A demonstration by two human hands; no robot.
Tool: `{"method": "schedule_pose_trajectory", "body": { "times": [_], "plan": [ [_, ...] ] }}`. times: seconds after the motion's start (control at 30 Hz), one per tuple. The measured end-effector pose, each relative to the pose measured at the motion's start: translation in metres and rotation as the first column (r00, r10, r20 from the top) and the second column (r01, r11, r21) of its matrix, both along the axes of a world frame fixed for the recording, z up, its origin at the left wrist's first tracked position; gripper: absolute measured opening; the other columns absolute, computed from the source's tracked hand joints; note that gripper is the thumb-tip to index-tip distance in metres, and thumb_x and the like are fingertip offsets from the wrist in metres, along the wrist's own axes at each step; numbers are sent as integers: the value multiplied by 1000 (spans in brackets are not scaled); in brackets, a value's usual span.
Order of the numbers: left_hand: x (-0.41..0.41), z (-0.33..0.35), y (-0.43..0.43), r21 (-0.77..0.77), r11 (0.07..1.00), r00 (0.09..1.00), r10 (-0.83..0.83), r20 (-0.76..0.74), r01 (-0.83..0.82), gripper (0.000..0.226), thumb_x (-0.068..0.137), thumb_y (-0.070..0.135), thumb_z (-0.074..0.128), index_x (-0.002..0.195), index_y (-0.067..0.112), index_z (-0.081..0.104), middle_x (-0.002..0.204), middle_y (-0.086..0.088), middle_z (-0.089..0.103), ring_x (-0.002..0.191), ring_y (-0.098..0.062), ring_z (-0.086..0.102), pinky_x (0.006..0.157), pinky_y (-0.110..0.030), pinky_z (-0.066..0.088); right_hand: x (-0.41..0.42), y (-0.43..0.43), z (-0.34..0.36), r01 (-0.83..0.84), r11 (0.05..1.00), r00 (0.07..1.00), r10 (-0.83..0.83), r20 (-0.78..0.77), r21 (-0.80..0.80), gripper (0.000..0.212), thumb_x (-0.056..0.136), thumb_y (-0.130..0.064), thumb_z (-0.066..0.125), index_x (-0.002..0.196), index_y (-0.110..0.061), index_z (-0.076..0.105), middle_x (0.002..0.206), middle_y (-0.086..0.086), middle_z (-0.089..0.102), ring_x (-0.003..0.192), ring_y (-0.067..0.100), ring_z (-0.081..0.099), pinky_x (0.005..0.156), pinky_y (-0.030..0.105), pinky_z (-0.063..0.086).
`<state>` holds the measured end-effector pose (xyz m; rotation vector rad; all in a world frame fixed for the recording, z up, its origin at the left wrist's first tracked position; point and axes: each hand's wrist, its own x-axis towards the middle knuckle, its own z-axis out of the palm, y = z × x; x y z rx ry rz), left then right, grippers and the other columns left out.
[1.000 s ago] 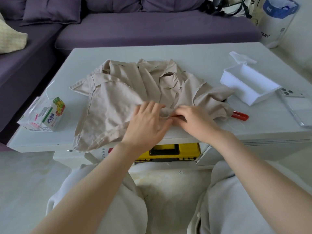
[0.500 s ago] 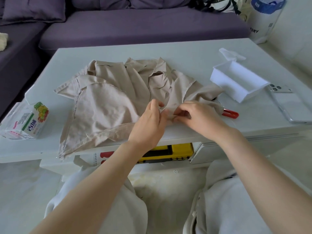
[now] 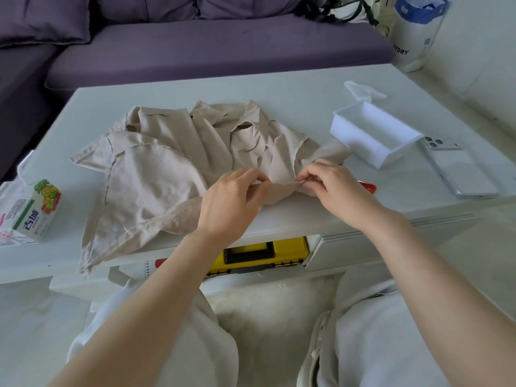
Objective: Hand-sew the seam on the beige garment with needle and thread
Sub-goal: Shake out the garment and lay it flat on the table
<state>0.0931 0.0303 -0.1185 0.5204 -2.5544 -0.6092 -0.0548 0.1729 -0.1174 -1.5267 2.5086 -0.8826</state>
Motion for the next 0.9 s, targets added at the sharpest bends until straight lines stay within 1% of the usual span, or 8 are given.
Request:
{"method": "schedule_pose_trajectory", "body": {
  "times": [0.1,0.23,0.3,0.4,0.5,0.63,0.8,0.9],
  "plan": [
    [-4,-1,1,-57,998,1000,13,-6,-13,10,89,31,62,89,26,71,79,12,66,75,-6,50,57,-9,30,0,2,-2,-16,999,1000,17,-17,33,12,91,-12,58,97,-14,68,83,-20,47,77,5,52,75,30,44],
    [-7,1,3,-44,998,999,35,-39,-37,7,82,34,71,81,28,74,64,12,67,59,-3,48,51,-12,32,-3,8,-3,-3,1000,999,4,-34,14,14,91,-12,57,100,-16,67,95,-11,55,86,12,56,79,36,49],
    [-8,1,3,-26,998,997,51,-50,-52,7,81,35,73,80,28,74,63,12,67,56,-3,48,50,-12,33,-8,14,-1,95,991,993,-101,-55,-94,16,92,-8,54,102,-11,65,100,-9,52,87,11,55,79,33,49],
    [-10,-1,3,-10,998,996,65,-53,-66,9,81,35,73,80,26,75,63,8,68,57,-8,52,51,-17,36,-26,28,-1,350,912,928,-368,-50,-216,17,91,-2,50,102,-7,62,104,5,55,87,20,57,78,31,46],
    [-14,-2,6,-12,997,995,79,-67,-80,9,81,33,73,80,24,75,62,6,68,56,-9,49,49,-15,32,-44,46,-10,479,875,875,-482,-49,-66,16,91,-3,50,94,-8,64,101,12,59,88,29,57,77,36,44],
    [-19,0,11,22,994,992,106,-62,-105,10,84,34,69,81,26,73,59,7,62,58,-13,51,49,-14,30,-44,61,-20,457,877,888,-460,-9,147,13,92,-13,55,93,-9,68,98,12,62,89,29,57,78,39,47],
    [-24,2,16,43,990,988,140,-66,-137,12,86,34,67,82,24,72,57,10,54,58,-13,48,48,-15,27,-36,72,-23,436,889,895,-445,38,144,13,87,-20,64,99,-13,66,94,1,56,82,19,58,79,35,48],
    [-26,1,16,43,991,988,131,-82,-128,12,86,33,67,81,22,72,57,9,55,56,-15,49,47,-16,29,-38,74,-27,490,865,870,-494,11,108,17,86,-17,66,100,-9,62,94,3,58,83,23,60,76,36,49]
  ]
}}
